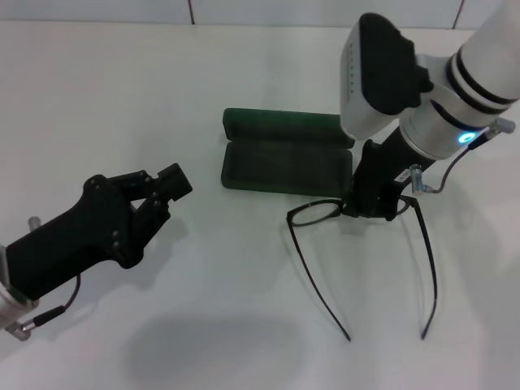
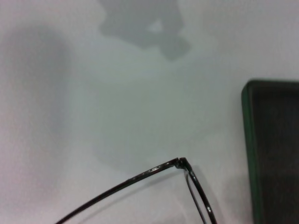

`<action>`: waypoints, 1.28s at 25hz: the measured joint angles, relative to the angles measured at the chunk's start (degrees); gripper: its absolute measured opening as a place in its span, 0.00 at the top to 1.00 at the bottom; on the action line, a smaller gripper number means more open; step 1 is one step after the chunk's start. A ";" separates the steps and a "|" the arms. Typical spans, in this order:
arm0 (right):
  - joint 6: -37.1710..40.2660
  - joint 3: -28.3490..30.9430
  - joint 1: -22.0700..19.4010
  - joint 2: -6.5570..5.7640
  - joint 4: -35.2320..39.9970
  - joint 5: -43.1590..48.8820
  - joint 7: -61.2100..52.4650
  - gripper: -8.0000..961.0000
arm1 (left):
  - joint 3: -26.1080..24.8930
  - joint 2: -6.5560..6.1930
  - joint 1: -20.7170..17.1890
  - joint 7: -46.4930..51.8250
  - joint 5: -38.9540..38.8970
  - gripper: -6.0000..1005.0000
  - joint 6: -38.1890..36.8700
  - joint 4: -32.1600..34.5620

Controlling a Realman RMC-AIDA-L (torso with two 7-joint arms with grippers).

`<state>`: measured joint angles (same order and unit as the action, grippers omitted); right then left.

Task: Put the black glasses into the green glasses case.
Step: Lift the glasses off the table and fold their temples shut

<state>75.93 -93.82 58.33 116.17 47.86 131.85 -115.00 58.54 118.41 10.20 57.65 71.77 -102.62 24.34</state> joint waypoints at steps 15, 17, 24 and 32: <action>6.30 16.31 -24.37 -0.04 24.47 -23.18 14.17 0.90 | -0.01 0.13 2.58 -1.41 -2.92 0.92 -9.40 0.23; 6.63 17.03 -27.30 -0.09 22.81 -30.93 19.40 0.90 | 0.05 0.22 3.14 -1.49 -3.09 0.92 -10.53 0.62; 7.18 19.34 -32.27 -0.31 12.91 -48.14 30.32 0.90 | 1.47 0.92 6.88 -0.62 -3.19 0.92 -13.80 2.40; 8.04 19.95 -32.16 -0.50 5.86 -53.43 32.68 0.90 | 9.68 1.20 11.46 0.67 -7.12 0.92 -13.89 4.73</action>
<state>83.97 -73.87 26.16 115.67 53.72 78.41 -82.31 68.21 119.61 21.66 58.32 64.65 -116.52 29.08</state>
